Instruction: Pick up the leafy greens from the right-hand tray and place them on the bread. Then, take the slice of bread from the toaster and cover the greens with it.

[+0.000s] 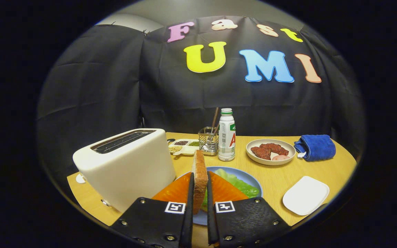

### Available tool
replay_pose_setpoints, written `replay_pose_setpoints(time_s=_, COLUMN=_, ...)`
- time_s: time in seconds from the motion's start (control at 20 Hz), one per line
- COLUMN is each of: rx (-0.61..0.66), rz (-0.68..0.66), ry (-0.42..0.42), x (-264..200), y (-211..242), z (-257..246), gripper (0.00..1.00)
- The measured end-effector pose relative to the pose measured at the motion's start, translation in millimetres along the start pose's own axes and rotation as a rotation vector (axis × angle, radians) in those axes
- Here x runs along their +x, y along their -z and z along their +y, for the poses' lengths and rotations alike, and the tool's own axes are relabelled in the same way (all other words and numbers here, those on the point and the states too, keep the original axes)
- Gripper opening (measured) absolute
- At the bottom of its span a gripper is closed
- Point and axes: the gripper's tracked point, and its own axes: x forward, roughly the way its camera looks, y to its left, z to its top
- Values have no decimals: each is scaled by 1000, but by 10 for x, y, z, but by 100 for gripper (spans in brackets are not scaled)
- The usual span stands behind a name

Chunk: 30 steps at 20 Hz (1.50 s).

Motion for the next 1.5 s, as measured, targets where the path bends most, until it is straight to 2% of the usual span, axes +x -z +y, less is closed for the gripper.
replay_pose_setpoints(time_s=0.15, rx=-9, rz=3, ry=25, x=-8, y=15, z=-186, gripper=25)
replay_pose_setpoints(time_s=0.25, rx=-7, rz=5, ry=44, x=7, y=19, z=-299, gripper=37)
replay_pose_setpoints(time_s=0.55, rx=-4, rz=-28, ry=57, x=-62, y=-91, z=-534, gripper=37)
replay_pose_setpoints(time_s=1.05, rx=-46, rz=-117, ry=141, x=-546, y=-293, z=-1223, gripper=37)
replay_pose_setpoints(time_s=1.5, rx=-27, rz=-160, ry=204, x=-732, y=-324, z=-1717, gripper=37)
